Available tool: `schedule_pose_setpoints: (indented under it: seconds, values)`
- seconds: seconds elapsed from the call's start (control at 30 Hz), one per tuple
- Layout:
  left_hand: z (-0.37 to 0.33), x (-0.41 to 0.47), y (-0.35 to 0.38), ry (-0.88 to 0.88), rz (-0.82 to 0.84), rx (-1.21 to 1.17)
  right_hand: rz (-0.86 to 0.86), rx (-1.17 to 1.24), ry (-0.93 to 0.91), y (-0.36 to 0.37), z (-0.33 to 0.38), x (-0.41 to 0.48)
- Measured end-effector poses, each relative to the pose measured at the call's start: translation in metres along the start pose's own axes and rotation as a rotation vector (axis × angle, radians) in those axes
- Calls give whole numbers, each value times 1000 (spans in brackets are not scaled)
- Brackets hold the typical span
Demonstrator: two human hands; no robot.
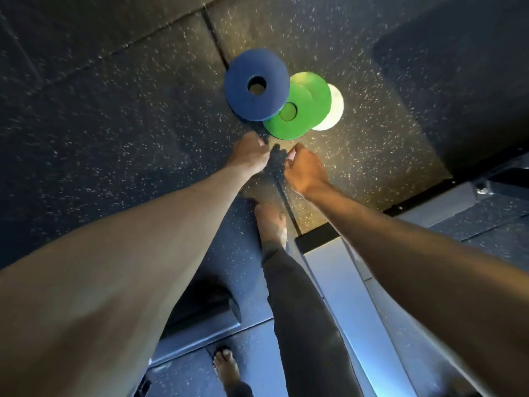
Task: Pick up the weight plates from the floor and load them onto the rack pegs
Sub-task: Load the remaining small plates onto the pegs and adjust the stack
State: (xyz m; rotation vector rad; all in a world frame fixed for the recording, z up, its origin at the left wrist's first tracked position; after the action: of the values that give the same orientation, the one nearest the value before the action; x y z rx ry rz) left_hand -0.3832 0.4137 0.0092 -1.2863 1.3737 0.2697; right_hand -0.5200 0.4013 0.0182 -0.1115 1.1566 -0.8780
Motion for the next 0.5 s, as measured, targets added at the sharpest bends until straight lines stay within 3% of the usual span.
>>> schedule_pose_setpoints:
  seconds: [0.17,0.33,0.5]
  values:
    - [7,84,21,82,-117,166,7,-335,-78,26,-24,73]
    - [0,150,26,316,-352,582,-91,-600,-290,39,-28,128]
    - [-14,195,41,472,-326,933,-103,-740,-332,53,-35,169]
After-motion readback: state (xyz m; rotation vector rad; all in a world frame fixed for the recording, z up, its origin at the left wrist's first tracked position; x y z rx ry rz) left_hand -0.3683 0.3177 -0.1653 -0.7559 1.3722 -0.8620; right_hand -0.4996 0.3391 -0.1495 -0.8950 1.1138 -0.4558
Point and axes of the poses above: each hand's wrist, its own x-axis towards the middle knuckle, its own y-axis out of the palm, z = x × y, the point moved 5 cm from there along x, towards the middle knuckle, and after that the axes turned 10 degrees about x, right-handed, at the moved point
